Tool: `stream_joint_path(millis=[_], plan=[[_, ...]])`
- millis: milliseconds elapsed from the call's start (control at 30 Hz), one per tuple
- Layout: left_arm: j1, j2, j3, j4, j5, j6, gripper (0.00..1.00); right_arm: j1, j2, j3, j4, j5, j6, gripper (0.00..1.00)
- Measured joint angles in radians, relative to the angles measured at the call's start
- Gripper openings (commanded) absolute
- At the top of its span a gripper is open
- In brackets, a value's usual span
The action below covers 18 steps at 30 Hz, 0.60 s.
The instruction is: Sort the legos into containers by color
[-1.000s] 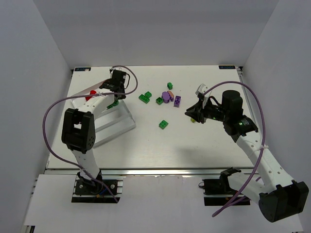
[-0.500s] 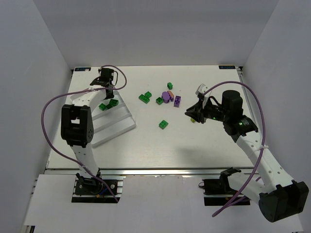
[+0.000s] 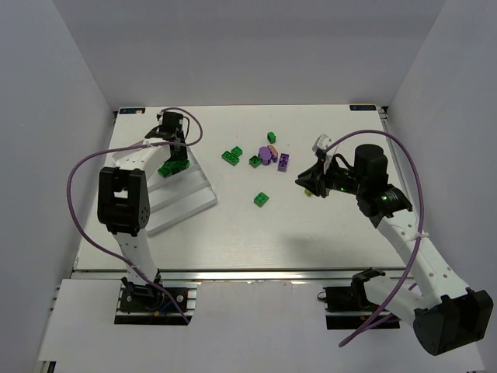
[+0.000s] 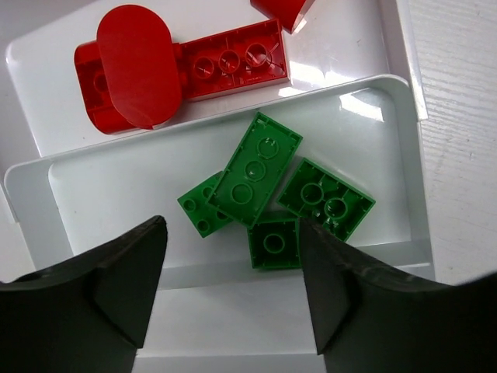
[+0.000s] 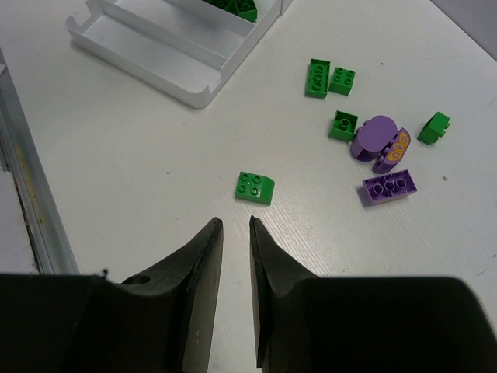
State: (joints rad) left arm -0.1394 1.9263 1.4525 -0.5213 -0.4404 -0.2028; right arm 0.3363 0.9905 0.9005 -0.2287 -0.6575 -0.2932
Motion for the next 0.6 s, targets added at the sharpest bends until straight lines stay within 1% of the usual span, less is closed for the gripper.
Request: stream_joint_path(millis=[33,67,133,167,200,267,300,367,400,433,467,500,533,600], plan=[[0.0,0.0,0.0,-0.001,-0.002,-0.007,0.82,0.0,0.0,0.0,0.0,0.0,-0.001,0.27],[0.0,-0.002,0.0,-0.002,-0.003,-0.016,0.87,0.0,0.001,0.0,0.0,0.0,-0.002,0.28],[0.0,-0.014,-0.01,0.0,0.007,-0.031,0.89,0.0,0.005,0.0,0.0,-0.007,-0.01,0.38],[0.0,-0.034,-0.028,0.008,0.02,-0.039,0.98,0.002,0.01,-0.001,0.0,-0.014,-0.02,0.43],[0.0,-0.061,-0.049,0.012,0.04,-0.043,0.98,0.006,0.014,-0.003,0.0,-0.024,-0.031,0.51],[0.001,-0.149,-0.116,0.047,0.099,-0.061,0.98,0.031,0.03,-0.014,-0.001,-0.033,-0.072,0.6],[0.002,-0.213,-0.16,0.069,0.143,-0.071,0.98,0.057,0.042,-0.016,-0.008,-0.029,-0.097,0.67],[0.002,-0.333,-0.238,0.133,0.225,-0.091,0.98,0.137,0.076,-0.021,-0.013,-0.002,-0.167,0.72],[0.002,-0.378,-0.265,0.153,0.251,-0.098,0.98,0.19,0.097,-0.024,-0.016,0.018,-0.216,0.77],[0.002,-0.466,-0.317,0.202,0.314,-0.114,0.97,0.238,0.115,-0.029,-0.016,0.033,-0.254,0.78],[0.002,-0.517,-0.348,0.241,0.355,-0.126,0.95,0.282,0.13,-0.034,-0.029,0.047,-0.317,0.8],[0.002,-0.57,-0.388,0.299,0.398,-0.14,0.94,0.32,0.146,-0.04,-0.045,0.046,-0.404,0.86],[0.002,-0.613,-0.425,0.339,0.439,-0.152,0.88,0.344,0.156,-0.047,-0.067,0.042,-0.49,0.89],[0.002,-0.686,-0.504,0.426,0.517,-0.187,0.84,0.366,0.17,-0.072,-0.105,0.032,-0.678,0.89]])
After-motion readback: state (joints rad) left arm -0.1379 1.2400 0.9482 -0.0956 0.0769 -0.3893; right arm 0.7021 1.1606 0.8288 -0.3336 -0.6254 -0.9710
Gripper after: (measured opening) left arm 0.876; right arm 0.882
